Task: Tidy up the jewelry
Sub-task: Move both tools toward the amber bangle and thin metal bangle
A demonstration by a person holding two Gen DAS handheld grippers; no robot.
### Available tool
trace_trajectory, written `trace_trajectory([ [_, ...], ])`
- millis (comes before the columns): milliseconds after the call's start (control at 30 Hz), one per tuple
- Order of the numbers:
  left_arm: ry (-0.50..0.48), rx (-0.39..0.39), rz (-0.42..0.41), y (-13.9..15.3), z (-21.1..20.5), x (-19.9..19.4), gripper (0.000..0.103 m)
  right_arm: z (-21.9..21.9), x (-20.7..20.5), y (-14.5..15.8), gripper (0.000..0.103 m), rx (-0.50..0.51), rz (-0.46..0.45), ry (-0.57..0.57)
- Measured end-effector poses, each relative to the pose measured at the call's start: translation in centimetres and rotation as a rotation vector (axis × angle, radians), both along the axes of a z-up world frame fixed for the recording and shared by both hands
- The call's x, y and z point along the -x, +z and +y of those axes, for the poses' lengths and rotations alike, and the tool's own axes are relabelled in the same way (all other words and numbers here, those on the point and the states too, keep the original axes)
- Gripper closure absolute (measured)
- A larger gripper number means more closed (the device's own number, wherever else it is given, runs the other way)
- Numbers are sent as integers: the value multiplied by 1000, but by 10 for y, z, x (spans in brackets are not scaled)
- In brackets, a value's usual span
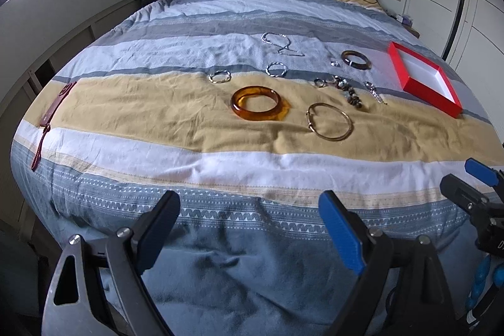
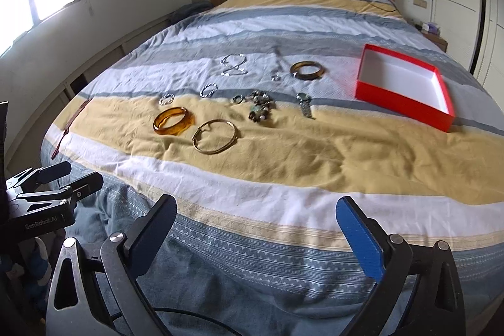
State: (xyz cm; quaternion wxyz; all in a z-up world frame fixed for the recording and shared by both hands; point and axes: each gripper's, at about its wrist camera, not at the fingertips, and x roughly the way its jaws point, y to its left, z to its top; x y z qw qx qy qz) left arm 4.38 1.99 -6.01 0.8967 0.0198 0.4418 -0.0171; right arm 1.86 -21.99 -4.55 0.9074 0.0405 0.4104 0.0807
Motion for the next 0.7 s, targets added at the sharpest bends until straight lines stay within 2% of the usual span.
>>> trace_trajectory([
  [333, 34, -17, 50, -22, 10, -34, 13, 13, -35, -13, 7, 6, 41, 25],
  [700, 49, -11, 90, -36, 18, -75, 13, 31, -73, -35, 14, -26, 135, 62],
])
